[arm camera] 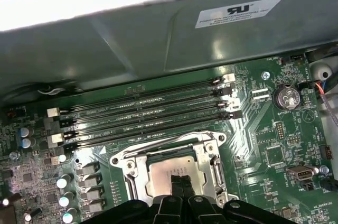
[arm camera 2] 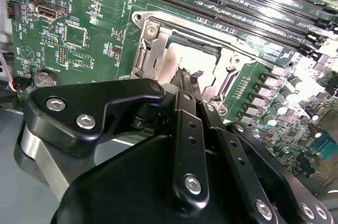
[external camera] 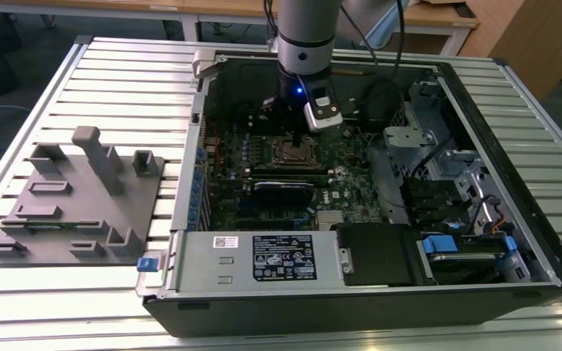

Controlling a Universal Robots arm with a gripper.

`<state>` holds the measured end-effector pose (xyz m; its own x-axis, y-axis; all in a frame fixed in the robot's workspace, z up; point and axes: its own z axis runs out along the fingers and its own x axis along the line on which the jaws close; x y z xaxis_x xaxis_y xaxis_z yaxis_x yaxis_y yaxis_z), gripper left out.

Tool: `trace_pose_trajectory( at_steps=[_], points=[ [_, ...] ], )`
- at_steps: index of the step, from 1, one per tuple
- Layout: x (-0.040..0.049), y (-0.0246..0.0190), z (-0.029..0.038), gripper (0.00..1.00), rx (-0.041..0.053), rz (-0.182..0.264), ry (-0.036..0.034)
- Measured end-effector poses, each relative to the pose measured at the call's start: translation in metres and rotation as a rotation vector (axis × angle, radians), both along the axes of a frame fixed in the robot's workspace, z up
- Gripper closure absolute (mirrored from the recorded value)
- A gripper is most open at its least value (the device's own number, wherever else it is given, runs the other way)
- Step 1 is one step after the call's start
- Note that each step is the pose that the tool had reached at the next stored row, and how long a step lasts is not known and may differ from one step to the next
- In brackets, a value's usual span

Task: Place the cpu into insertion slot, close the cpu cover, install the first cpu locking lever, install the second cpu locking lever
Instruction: 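Install the first cpu locking lever, then install the second cpu locking lever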

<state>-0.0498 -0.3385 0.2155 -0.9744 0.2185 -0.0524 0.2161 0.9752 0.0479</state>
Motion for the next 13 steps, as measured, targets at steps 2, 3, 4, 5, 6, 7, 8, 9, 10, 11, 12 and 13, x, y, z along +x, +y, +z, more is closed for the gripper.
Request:
trace_pose_trajectory(
  at_steps=[2,3,4,5,6,7,8,9,10,11,12,13],
  points=[
    [0.0000,0.0001,0.0020,0.90,0.0001,0.000,-0.0001],
    [0.0000,0.0001,0.0028,0.90,0.0001,0.000,0.0000],
    [0.0000,0.0001,0.0034,0.90,0.0002,0.000,-0.0001],
    [0.0000,0.0001,0.0041,0.90,0.0003,0.000,-0.0001],
    [0.0000,0.0001,0.0047,0.90,0.0002,0.000,-0.0001],
    [0.0000,0.0001,0.0048,0.90,0.0004,0.000,-0.0002],
    [0.0001,0.0001,0.0048,0.90,0.0004,0.000,-0.0003],
    [0.0000,0.0001,0.0048,0.90,0.0005,0.000,-0.0003],
    [0.0000,0.0001,0.0053,0.90,0.0002,0.000,-0.0001],
    [0.0000,0.0001,0.0057,0.90,0.0002,0.000,-0.0001],
    [0.0000,0.0001,0.0057,0.90,0.0002,0.000,-0.0001],
    [0.0000,0.0001,0.0057,0.90,0.0003,0.000,-0.0001]
  ],
)
